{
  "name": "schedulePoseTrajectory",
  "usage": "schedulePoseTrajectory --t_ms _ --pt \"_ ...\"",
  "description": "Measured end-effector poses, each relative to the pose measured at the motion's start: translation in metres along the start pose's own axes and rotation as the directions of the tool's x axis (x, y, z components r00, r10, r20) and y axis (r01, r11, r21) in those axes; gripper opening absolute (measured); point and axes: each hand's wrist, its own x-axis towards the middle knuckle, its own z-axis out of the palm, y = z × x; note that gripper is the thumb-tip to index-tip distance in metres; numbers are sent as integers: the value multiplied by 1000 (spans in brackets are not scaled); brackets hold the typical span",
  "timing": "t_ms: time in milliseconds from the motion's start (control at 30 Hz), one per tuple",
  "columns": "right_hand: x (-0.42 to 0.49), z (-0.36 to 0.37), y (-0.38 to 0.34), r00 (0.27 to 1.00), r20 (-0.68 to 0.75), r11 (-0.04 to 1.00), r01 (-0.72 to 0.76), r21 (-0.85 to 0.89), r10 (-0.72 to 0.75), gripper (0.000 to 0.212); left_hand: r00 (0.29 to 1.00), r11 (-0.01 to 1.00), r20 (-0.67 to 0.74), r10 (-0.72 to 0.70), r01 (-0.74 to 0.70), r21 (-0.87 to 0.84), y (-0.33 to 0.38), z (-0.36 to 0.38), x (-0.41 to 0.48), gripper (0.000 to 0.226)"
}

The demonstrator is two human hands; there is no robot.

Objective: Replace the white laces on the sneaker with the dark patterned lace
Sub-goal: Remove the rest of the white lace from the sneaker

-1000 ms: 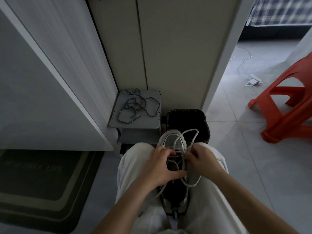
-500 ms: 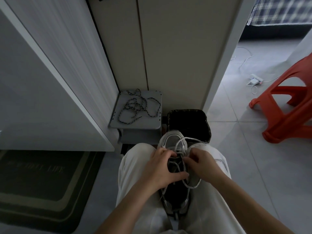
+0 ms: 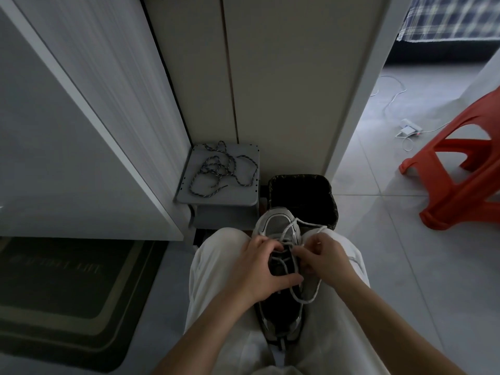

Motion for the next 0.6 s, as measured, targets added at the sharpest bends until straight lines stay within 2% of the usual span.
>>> schedulePoseTrajectory --t_ms 67,167,233,400,433,467,533,567,600 --pt "1 -2 1 1000 -10 998 -17 -68 17 36 1000 1000 -6 6 -6 -13 -1 1 -1 66" --pt "-5 -1 -1 992 116 969 -15 -248 45 46 1000 1000 -3 12 -12 -17 -3 3 -3 62" --pt "-5 3 -3 994 112 973 19 -230 7 41 1000 1000 -1 4 -4 -20 -3 4 -1 60" --pt "-3 4 -13 995 -24 980 91 -176 -97 30 1000 998 12 -1 2 -65 -7 3 0 48" --pt "1 -2 -13 993 -98 994 61 -94 -70 29 1000 998 15 4 -3 -68 -8 3 0 46" --pt "6 -13 -14 984 -177 997 14 71 -1 29 1000 998 21 9 -7 -62 -9 3 -1 47" --pt "21 -45 -16 947 -268 889 -40 456 180 31 999 998 32 20 -18 -57 -11 3 -2 49" --pt "30 -63 -15 935 -282 850 -35 526 213 33 999 997 31 30 -28 -67 -12 3 -3 49" --pt "35 -78 -13 942 -267 863 -43 503 202 34 999 995 15 40 -38 -91 -12 3 -4 49"
